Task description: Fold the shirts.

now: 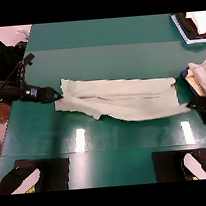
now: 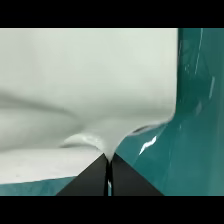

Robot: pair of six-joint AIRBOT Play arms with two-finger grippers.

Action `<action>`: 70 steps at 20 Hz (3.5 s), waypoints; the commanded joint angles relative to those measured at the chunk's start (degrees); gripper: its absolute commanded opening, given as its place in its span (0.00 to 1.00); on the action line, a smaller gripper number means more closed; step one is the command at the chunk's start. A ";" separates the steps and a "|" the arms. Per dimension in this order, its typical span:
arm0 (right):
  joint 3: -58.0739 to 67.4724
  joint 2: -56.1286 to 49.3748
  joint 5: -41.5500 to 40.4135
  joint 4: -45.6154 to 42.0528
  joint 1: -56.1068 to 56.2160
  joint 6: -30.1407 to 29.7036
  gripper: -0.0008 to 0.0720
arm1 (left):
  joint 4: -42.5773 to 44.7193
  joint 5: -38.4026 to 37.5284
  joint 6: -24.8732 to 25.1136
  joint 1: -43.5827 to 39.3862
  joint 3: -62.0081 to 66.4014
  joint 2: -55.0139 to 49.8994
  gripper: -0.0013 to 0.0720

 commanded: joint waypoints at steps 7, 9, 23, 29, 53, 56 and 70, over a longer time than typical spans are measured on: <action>19.96 -23.15 -6.67 1.31 5.68 3.50 0.03 | 0.96 21.35 0.09 0.31 0.96 -11.93 0.06; 22.10 -26.29 -7.26 3.21 5.95 3.48 0.03 | 0.66 24.15 0.11 0.31 1.01 -13.81 0.06; 23.54 -31.17 -3.41 15.50 -0.83 -3.98 0.70 | -4.57 15.30 3.41 0.13 6.40 -16.57 0.07; 12.68 -32.41 -3.32 18.62 -8.96 -10.62 0.89 | -4.59 13.90 3.56 0.13 6.40 -16.57 0.07; 11.96 -24.33 -4.02 29.49 -3.82 -16.37 0.02 | -4.79 14.16 -1.18 -24.50 29.14 -40.74 0.06; 17.29 -21.11 -0.11 29.46 -0.15 -12.94 0.02 | -4.94 13.55 -1.97 -29.16 38.38 -50.42 0.06; 49.70 -25.51 3.76 29.27 24.81 -3.45 0.02 | -5.46 14.34 -4.92 -32.33 45.57 -59.30 0.06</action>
